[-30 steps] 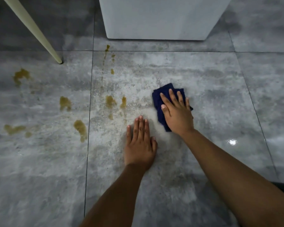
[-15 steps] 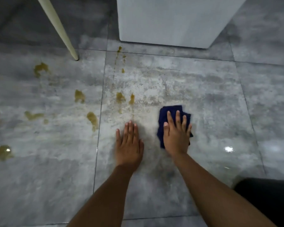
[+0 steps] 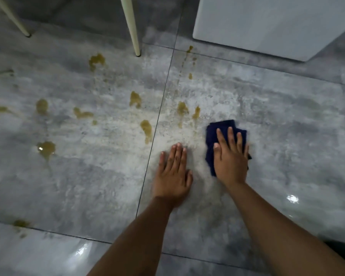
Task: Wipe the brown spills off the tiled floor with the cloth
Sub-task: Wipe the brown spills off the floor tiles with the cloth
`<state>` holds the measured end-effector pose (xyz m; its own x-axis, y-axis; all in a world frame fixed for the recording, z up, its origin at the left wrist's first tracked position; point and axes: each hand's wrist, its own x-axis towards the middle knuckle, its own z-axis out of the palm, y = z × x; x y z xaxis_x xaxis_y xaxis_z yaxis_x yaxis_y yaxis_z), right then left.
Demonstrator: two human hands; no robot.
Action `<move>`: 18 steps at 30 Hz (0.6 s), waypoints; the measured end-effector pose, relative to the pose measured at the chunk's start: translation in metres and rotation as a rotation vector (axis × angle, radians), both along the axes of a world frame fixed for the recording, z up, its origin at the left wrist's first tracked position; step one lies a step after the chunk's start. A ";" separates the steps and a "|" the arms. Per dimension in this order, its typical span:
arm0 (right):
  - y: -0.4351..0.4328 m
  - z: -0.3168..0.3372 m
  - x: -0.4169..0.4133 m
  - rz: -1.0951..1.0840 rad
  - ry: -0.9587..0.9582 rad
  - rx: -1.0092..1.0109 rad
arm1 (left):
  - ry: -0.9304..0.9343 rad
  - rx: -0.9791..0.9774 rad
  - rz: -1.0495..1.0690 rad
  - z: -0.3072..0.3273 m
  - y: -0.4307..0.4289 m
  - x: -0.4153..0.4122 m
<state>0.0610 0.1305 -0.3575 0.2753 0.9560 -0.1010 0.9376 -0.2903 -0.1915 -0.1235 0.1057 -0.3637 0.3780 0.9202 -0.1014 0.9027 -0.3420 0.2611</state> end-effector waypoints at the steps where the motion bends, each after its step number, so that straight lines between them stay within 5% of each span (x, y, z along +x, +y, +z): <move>1: 0.003 0.000 0.005 -0.086 0.020 0.010 | 0.003 -0.002 -0.003 0.001 0.000 0.001; 4: -0.026 0.000 -0.018 -0.296 0.049 0.040 | 0.025 -0.019 -0.010 0.000 0.001 -0.002; 10: -0.059 -0.001 -0.039 -0.046 0.013 -0.025 | -0.012 -0.003 0.085 0.010 0.000 -0.013; 16: -0.066 0.003 -0.078 -0.240 0.076 -0.008 | 0.019 0.004 0.356 0.014 0.008 -0.097; 18: -0.082 0.005 -0.113 -0.159 0.086 0.004 | 0.038 -0.023 0.404 0.010 0.007 -0.116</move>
